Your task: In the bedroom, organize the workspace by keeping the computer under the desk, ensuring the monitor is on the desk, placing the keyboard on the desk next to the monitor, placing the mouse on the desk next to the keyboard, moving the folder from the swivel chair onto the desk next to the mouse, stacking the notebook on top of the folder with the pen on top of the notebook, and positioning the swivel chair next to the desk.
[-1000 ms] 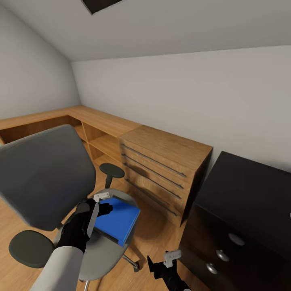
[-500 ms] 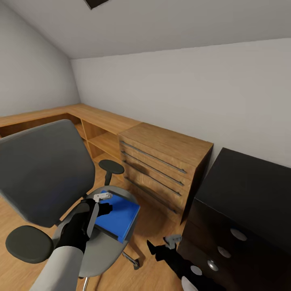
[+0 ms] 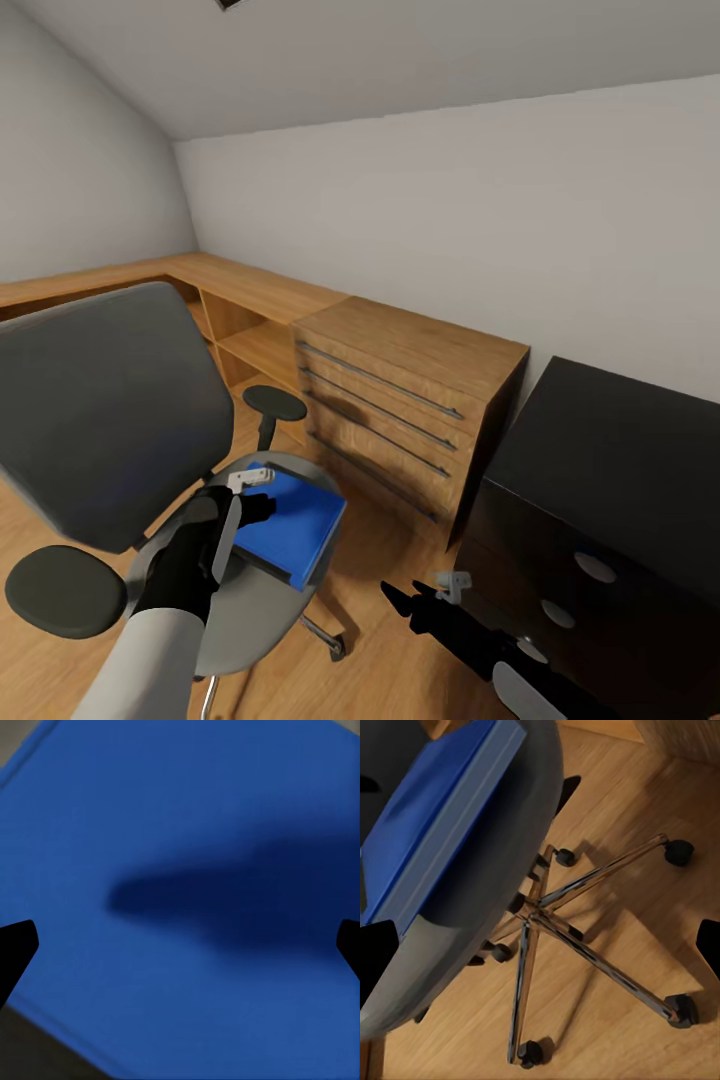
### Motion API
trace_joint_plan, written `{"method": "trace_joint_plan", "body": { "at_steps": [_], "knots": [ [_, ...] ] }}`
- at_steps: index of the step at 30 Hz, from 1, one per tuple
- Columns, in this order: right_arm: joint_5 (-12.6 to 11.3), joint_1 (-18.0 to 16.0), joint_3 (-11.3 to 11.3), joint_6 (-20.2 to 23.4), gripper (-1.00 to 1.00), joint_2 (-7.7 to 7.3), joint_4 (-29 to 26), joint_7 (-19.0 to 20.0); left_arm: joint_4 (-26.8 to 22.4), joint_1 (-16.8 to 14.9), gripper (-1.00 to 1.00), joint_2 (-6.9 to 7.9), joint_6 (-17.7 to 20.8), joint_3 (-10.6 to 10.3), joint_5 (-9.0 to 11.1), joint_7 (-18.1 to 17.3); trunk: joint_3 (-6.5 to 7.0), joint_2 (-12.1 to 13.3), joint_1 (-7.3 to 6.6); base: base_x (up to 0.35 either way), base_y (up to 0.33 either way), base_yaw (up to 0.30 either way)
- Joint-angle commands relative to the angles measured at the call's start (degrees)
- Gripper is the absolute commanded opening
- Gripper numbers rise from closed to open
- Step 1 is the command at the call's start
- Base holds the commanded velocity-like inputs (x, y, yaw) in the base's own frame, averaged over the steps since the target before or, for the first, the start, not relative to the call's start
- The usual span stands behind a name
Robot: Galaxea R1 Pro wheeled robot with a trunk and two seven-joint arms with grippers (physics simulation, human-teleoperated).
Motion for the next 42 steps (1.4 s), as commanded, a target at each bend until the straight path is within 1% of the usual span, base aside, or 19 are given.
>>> {"method": "trace_joint_plan", "body": {
  "at_steps": [1, 3, 14, 27, 37, 42],
  "knots": [
    [-0.63, -0.08, 0.35, -0.38, 1.00, -0.07, 0.04, 0.14, -0.11, -0.05, 1.00, -0.05, 0.24, 0.15, -0.41, -0.19, -0.24, -0.44, 0.22, 0.000, 0.000, 0.000],
    [-0.67, -0.07, 0.37, -0.39, 1.00, -0.07, 0.15, 0.13, -0.17, -0.05, 1.00, -0.01, 0.25, 0.16, -0.41, -0.19, -0.59, -1.24, 0.66, 0.000, 0.000, 0.000],
    [-0.49, -0.05, 0.44, -0.57, 1.00, -0.11, 0.75, 0.13, -0.29, -0.07, 1.00, 0.17, 0.25, 0.14, -0.36, -0.19, -0.59, -1.24, 0.66, 0.000, 0.000, 0.000],
    [-0.31, -0.05, 0.58, -0.66, 1.00, 0.80, 3.78, 0.10, -0.29, -0.04, 1.00, 0.71, 0.25, 0.22, -0.35, -0.19, -0.59, -1.24, 0.66, 0.000, 0.000, 0.000],
    [-0.26, -0.05, 0.59, -0.68, 1.00, 0.89, 4.06, 0.10, -0.24, -0.09, 1.00, 0.87, 0.25, 0.22, -0.35, -0.19, -0.59, -1.24, 0.66, 0.000, 0.000, 0.000],
    [-0.26, -0.05, 0.55, -0.71, 1.00, 0.90, 4.11, 0.10, -0.23, -0.05, 1.00, 0.88, 0.25, 0.22, -0.36, -0.19, -1.49, -3.25, 1.76, 0.000, 0.000, 0.000]
  ]
}}
